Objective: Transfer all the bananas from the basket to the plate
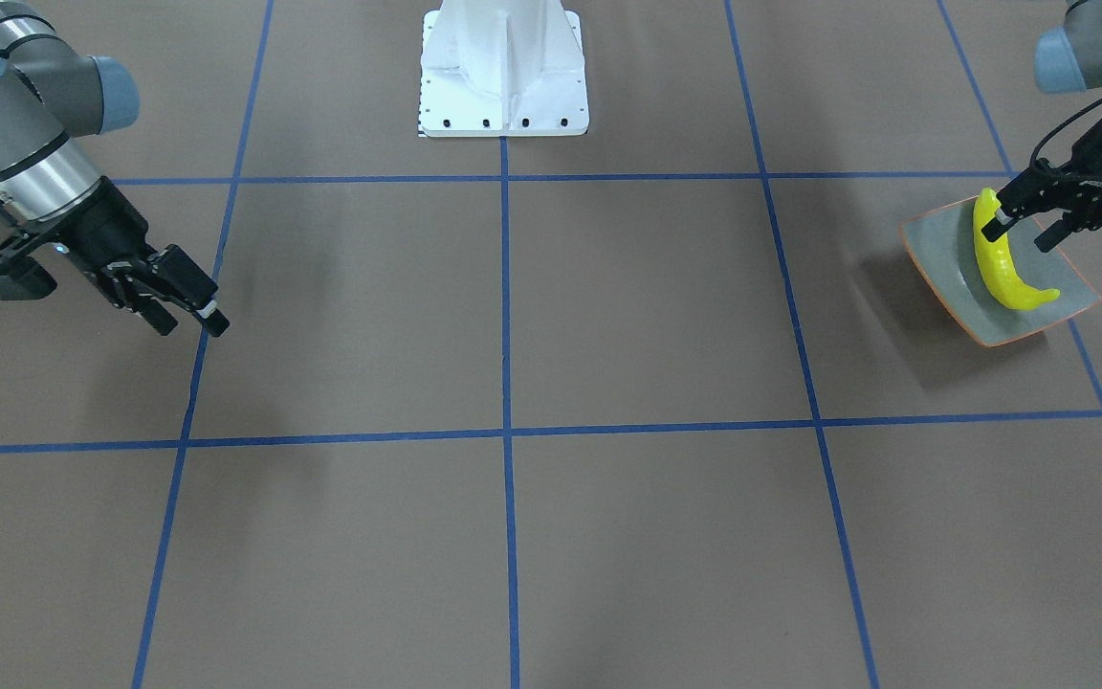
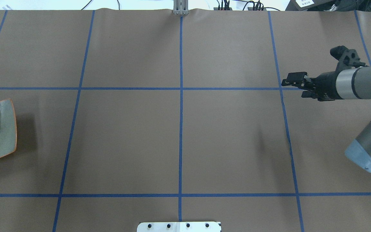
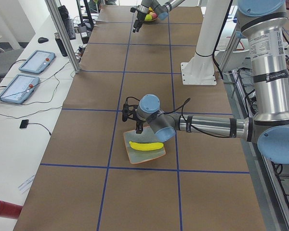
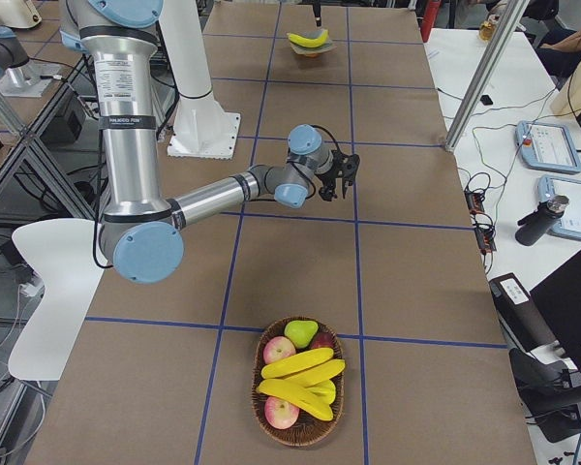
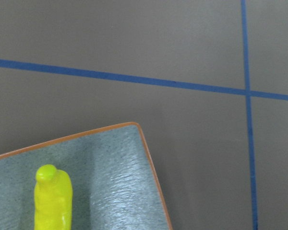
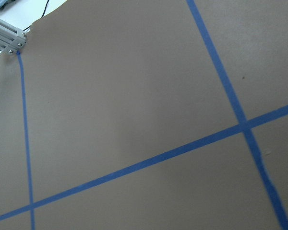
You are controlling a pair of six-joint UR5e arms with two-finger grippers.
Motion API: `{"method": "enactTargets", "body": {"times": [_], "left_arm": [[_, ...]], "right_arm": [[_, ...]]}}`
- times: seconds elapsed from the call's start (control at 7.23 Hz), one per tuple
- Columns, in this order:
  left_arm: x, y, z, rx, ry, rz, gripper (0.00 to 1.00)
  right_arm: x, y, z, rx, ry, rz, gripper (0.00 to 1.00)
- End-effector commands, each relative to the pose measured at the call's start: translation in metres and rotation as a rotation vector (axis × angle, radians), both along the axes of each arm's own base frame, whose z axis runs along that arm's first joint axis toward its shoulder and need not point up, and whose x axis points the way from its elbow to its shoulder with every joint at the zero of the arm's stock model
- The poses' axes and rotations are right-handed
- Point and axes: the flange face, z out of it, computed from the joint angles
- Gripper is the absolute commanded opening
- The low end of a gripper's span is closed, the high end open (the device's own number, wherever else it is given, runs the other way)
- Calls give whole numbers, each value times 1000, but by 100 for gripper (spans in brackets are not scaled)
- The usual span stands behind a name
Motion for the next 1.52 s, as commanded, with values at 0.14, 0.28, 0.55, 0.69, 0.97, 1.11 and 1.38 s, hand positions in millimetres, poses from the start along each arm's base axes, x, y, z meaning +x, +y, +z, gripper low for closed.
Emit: {"method": "enactTargets", "body": {"times": [0.14,0.28,0.55,0.69,0.97,1.11,1.38], "left_arm": [[11,-24,-71,-43,-21,-2,100],[19,-38,-85,-51,-27,0,100],[34,-44,-88,-56,-30,24,100],[36,-43,-88,-56,-30,29,100],[36,-43,-88,-56,-30,29,100],[36,-43,-89,-53,-29,29,100],[36,-42,-91,-50,-29,28,100]], "right_arm": [[152,24,105,137,208,-142,100],[213,26,128,166,195,-160,100],[286,33,217,245,325,-230,99],[311,36,241,246,374,-263,98],[340,35,266,219,418,-362,93],[339,38,289,231,427,-417,89],[337,52,320,207,403,-456,89]]}}
